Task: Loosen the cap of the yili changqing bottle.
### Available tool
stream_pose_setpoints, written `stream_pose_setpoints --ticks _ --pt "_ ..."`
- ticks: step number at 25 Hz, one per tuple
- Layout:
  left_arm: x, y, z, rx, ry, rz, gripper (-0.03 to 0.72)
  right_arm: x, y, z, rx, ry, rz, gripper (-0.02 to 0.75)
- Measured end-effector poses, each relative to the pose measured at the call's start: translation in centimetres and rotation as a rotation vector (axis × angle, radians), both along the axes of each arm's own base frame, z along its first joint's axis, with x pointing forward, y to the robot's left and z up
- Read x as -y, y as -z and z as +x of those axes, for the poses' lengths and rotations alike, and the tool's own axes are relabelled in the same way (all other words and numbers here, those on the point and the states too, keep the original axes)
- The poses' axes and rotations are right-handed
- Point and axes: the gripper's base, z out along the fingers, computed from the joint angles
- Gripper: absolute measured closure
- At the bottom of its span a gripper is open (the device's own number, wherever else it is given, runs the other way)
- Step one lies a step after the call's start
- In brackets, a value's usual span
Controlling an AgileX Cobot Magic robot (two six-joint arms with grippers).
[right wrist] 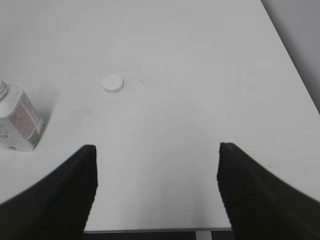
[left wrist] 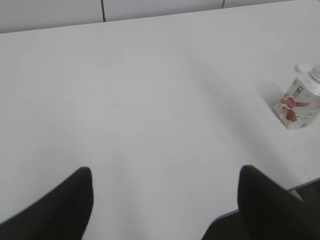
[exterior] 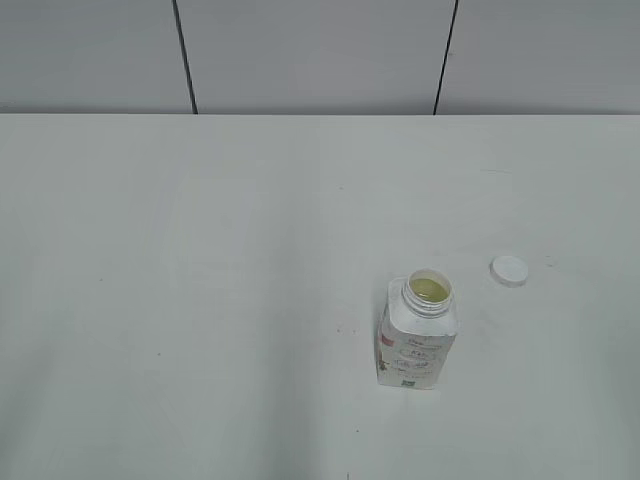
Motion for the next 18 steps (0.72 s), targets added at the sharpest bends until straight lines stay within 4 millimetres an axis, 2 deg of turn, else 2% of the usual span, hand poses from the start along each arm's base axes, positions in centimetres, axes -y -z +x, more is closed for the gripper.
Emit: stream_pose_setpoints --ticks 11,18 --pt "0.32 0.06 -0.05 0.003 -0.171 0.030 0.146 0.10 0.00 0.01 0.000 0.007 -0.010 0.150" --pt "0.56 0.05 -0.06 0.004 -0.181 0.033 0.147 0.00 0.00 0.00 0.000 0.000 0.000 0.150"
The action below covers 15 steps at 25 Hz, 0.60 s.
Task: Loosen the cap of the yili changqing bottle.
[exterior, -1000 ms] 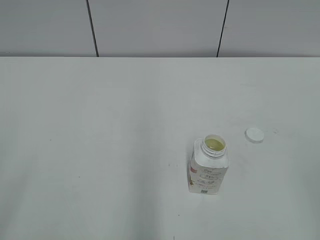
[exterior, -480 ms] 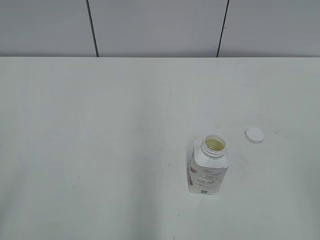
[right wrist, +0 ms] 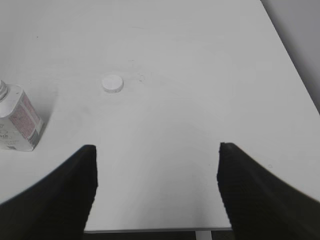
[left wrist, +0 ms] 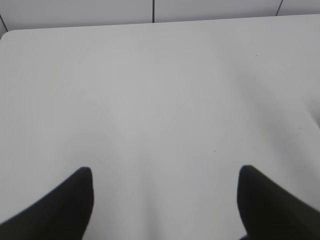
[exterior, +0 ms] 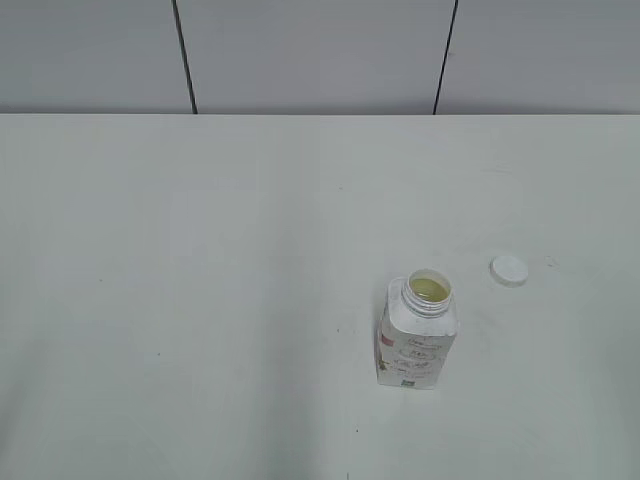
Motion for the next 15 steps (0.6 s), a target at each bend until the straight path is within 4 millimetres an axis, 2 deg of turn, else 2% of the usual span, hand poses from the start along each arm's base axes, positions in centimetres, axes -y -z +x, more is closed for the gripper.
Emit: stream_pose_setpoints --ticks 15 --pt "0.02 0.00 0.00 0.000 0.002 0.000 0.158 0.10 0.00 0.01 0.000 0.007 -0.010 0.150"
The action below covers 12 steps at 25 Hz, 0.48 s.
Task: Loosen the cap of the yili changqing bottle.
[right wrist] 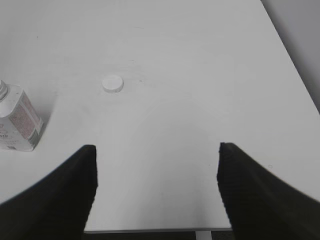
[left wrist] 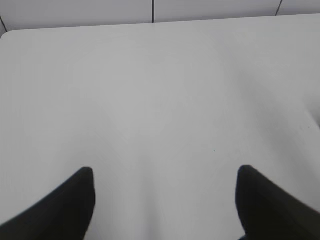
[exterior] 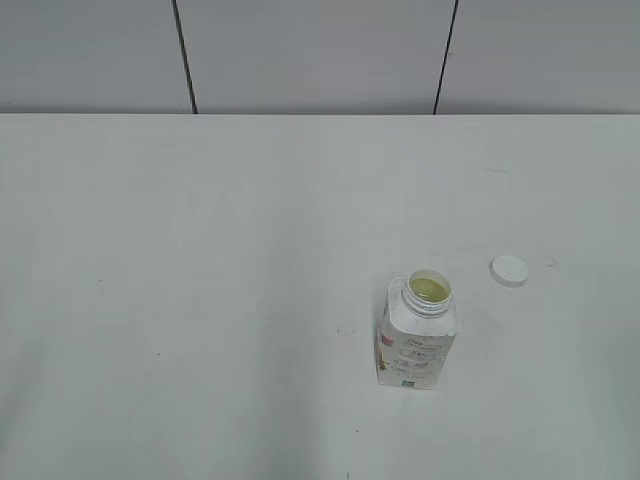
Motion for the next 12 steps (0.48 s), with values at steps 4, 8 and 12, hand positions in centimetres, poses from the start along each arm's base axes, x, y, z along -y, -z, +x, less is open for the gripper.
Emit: stream_pose_setpoints --ticks 4,8,12 --pt "0.00 0.00 0.00 0.000 0.000 0.000 0.170 0.00 0.00 0.00 0.000 0.000 0.000 0.150" --pt "0.00 0.00 0.00 0.000 0.000 0.000 0.174 0.00 0.00 0.00 0.000 0.000 0.000 0.150" --pt "0.00 0.00 0.00 0.000 0.000 0.000 0.176 0.00 0.00 0.00 0.000 0.000 0.000 0.150"
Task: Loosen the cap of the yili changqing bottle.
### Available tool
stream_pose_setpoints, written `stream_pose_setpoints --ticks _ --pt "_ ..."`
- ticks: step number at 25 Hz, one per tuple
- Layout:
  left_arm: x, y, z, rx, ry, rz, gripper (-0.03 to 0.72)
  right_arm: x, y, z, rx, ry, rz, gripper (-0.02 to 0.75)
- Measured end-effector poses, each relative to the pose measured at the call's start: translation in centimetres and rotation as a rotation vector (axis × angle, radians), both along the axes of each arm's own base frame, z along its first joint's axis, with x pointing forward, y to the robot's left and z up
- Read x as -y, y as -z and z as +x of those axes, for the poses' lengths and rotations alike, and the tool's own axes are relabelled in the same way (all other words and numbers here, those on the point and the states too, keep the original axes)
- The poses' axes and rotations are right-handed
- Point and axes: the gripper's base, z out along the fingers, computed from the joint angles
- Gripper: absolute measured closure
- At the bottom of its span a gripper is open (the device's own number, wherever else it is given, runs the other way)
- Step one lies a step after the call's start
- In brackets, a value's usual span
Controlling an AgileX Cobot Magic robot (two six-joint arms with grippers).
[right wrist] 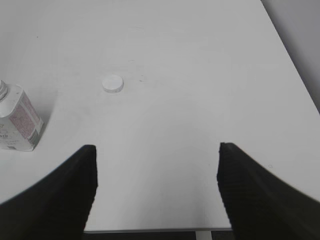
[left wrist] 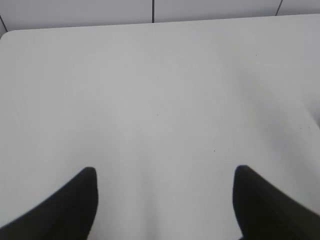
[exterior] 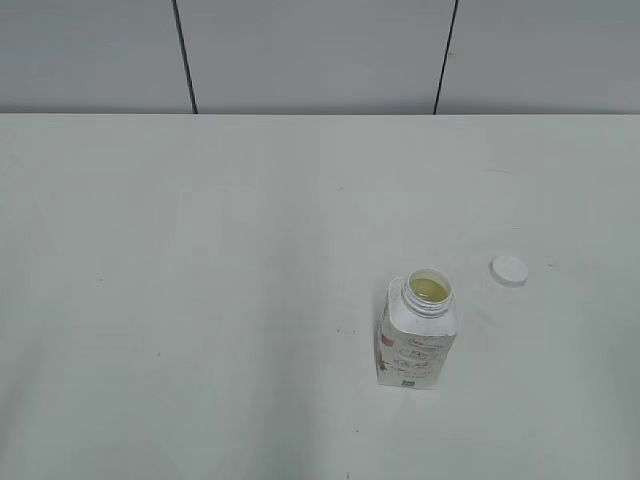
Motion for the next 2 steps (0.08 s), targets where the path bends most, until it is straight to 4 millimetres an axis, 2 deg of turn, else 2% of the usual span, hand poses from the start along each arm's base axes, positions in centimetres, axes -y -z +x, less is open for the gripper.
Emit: stream_pose_setpoints --ticks 2 --pt "0.00 0.00 0.00 0.000 0.000 0.000 0.176 0.00 0.00 0.00 0.000 0.000 0.000 0.150"
